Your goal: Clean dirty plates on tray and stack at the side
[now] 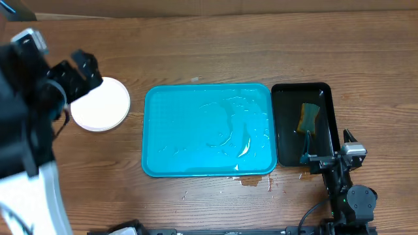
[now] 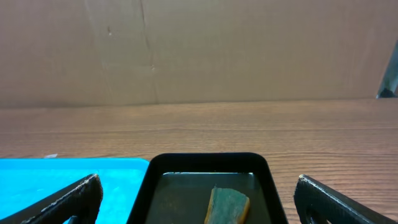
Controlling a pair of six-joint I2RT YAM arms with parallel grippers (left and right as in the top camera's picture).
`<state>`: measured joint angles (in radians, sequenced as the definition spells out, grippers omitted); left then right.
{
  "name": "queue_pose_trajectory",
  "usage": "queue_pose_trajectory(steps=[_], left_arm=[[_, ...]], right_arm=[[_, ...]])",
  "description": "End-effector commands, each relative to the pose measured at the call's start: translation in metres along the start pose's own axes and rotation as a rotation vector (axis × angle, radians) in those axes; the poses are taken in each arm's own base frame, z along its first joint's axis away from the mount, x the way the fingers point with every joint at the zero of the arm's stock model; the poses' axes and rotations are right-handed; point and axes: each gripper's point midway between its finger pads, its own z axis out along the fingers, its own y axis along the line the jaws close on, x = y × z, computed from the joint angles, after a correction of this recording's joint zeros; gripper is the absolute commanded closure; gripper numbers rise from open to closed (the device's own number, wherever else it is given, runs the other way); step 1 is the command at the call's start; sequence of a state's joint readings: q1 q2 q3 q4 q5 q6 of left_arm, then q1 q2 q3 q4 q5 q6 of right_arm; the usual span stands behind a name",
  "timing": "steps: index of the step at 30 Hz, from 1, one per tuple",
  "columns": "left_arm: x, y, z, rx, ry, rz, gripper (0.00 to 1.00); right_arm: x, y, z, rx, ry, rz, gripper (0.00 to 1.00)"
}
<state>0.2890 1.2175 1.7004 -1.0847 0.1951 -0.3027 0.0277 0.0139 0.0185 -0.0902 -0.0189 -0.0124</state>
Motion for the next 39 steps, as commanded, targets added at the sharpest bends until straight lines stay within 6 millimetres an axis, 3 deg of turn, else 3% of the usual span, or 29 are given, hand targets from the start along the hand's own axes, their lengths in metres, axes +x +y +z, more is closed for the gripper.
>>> queue_pose_trajectory(steps=[1,4,8,11,15,18,22,25,29,33,39], left_arm=[[0.001,-0.014,-0.025,0.041,-0.048,0.047,0.00],[0.013,-0.033,-0.041,0.104,-0.057,0.088,0.00],[0.053,-0.050,-0.045,0.183,0.005,0.143,0.00],[0.087,-0.045,-0.039,0.193,0.065,0.160,0.00],[0.118,-0.021,-0.023,0.139,0.063,0.153,0.00],[0.120,-0.020,-0.013,0.178,-0.036,0.152,0.00],[0.097,-0.031,-0.016,0.295,-0.299,0.091,0.01],[0.075,-0.041,-0.038,0.410,-0.550,0.077,0.00],[0.066,-0.041,-0.071,0.505,-0.822,0.086,0.00],[0.080,-0.025,-0.080,0.512,-0.952,0.065,0.00],[0.112,0.006,-0.055,0.467,-0.956,-0.044,0.00]], right_arm=[[0.001,0.000,0.000,0.003,-0.006,-0.008,0.00],[0.001,0.000,0.000,0.003,-0.006,-0.007,0.00],[0.001,0.000,0.000,0.003,-0.006,-0.007,0.00],[0.001,0.000,0.000,0.003,-0.006,-0.007,0.00],[0.001,0.000,0.000,0.003,-0.006,-0.007,0.00],[0.001,0.000,0.000,0.003,-0.006,-0.007,0.00],[0.001,0.000,0.000,0.003,-0.006,-0.007,0.00],[0.001,0.000,0.000,0.003,-0.006,-0.007,0.00],[0.001,0.000,0.000,0.003,-0.006,-0.007,0.00],[0.001,0.000,0.000,0.003,-0.006,-0.007,0.00],[0.001,0.000,0.000,0.003,-0.006,-0.008,0.00]])
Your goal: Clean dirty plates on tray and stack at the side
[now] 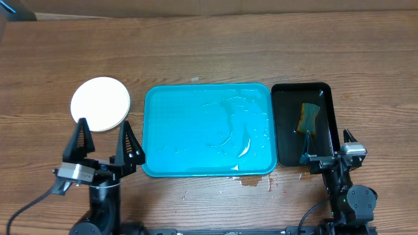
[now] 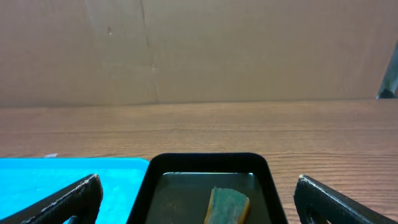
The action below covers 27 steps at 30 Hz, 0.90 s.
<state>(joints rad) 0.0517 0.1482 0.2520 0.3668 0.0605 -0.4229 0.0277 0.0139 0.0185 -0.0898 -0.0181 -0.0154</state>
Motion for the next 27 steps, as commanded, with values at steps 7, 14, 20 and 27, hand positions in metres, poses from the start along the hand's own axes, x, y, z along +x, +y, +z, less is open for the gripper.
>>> queue_pose_trajectory(steps=[7,14,20,27], left_arm=[[0.049,0.037,-0.023,-0.103,0.010,-0.069,0.00],[0.096,0.059,-0.031,-0.184,0.157,-0.075,0.00],[0.142,0.082,-0.049,-0.297,0.350,-0.055,0.00],[0.164,0.087,-0.060,-0.275,0.478,0.115,0.00]], right_arm=[[0.001,0.000,0.000,0.003,-0.006,-0.004,0.00],[0.001,0.000,0.000,0.003,-0.006,-0.004,0.00],[0.001,0.000,0.000,0.003,-0.006,-0.004,0.00],[0.001,0.000,0.000,0.003,-0.006,-0.004,0.00]])
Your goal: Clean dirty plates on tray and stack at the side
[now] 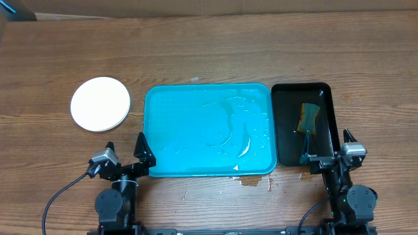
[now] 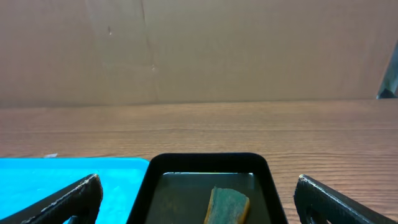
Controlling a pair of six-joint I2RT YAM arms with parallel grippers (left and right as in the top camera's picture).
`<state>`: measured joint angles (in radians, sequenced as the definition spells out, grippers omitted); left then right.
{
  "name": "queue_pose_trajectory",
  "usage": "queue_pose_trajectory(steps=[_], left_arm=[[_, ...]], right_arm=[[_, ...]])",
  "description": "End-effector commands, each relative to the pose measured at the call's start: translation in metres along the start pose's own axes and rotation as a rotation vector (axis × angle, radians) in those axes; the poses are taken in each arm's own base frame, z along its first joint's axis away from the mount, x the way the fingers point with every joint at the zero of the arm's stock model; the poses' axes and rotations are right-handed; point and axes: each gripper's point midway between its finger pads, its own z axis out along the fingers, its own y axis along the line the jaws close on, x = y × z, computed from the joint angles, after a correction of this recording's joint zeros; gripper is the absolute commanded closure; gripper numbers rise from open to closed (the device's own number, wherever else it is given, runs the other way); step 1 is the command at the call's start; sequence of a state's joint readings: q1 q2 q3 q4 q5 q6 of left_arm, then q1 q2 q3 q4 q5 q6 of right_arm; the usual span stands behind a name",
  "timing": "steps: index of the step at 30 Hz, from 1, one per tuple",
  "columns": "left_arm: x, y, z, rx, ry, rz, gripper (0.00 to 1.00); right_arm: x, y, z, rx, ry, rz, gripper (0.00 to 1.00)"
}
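Note:
A stack of white plates (image 1: 100,113) lies on the table left of the wet blue tray (image 1: 208,129), which holds no plates. A yellow-green sponge (image 1: 308,117) (image 2: 227,206) rests in the black tub (image 1: 303,122) (image 2: 209,163) to the tray's right. My left gripper (image 1: 123,151) stands open at the front edge, by the tray's near left corner. My right gripper (image 1: 326,147) (image 2: 198,199) stands open at the tub's near end, with nothing between its fingers.
A small puddle (image 1: 253,181) wets the table in front of the tray's near right corner. A cardboard wall (image 2: 199,50) closes off the far side of the table.
My left gripper, open both times, has drawn back to the right and nearer the front edge, now sitting lower by the tray's near left corner. The right arm is unchanged.
First my left arm reached over the white plates at the far left. Then the plates lay uncovered, and the open left gripper stood in front of them. Now it sits by the tray's near left corner. The right gripper stayed open at the tub throughout.

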<state>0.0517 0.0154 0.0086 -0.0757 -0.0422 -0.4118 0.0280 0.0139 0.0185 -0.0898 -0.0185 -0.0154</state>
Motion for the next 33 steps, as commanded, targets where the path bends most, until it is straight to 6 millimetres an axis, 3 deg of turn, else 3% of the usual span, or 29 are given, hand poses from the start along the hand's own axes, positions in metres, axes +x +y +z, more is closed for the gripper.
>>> queue_pose_trajectory(steps=[1,8,33], left_arm=[[0.000,-0.003,0.000,0.019,-0.003,0.138,0.00],[0.005,-0.013,-0.001,0.076,0.013,0.302,0.00],[0.005,-0.014,-0.001,0.086,0.015,0.289,0.00]], right_arm=[[0.001,0.000,0.000,0.004,-0.006,-0.004,0.00],[0.001,0.000,0.000,0.004,-0.006,-0.004,0.00],[0.001,0.000,0.000,0.004,-0.006,-0.004,0.00]])
